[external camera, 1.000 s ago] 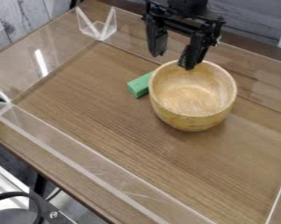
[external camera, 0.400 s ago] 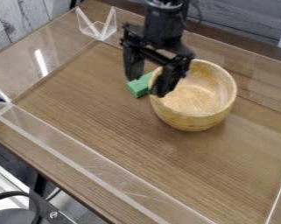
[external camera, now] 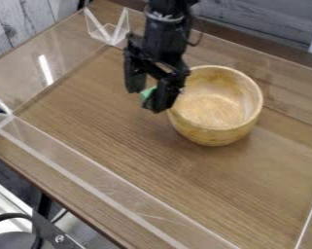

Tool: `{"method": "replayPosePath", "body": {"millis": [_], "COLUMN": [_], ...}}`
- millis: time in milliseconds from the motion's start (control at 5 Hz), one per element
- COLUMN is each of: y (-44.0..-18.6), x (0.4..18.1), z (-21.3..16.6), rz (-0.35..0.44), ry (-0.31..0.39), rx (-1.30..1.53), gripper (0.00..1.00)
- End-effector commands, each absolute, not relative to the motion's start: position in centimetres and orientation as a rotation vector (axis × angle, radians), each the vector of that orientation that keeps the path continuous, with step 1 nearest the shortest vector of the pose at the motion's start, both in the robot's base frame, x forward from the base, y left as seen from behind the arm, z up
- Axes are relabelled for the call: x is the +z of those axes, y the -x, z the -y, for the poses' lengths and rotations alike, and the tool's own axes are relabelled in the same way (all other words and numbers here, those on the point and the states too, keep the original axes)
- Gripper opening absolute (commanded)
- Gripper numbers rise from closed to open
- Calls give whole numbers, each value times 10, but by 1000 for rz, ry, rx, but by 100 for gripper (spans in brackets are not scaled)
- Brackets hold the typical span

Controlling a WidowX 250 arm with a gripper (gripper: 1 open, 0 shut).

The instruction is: Put the green block in the brown bowl

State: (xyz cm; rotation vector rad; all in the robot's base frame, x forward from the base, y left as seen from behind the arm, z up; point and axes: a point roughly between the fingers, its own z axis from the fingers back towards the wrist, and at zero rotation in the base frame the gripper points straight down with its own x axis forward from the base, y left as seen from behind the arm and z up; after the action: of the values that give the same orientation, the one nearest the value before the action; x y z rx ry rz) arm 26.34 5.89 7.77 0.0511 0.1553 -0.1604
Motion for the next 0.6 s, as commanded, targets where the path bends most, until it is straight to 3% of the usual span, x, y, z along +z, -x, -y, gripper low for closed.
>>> {"method": "replayPosePath", "body": {"millis": [0,400], "y": [-288,-292], "x": [76,53], "z": [-76,-86], "rz": [-105,22], "ry": [-43,-36], "rx": [-140,-137], "gripper": [100,100]}}
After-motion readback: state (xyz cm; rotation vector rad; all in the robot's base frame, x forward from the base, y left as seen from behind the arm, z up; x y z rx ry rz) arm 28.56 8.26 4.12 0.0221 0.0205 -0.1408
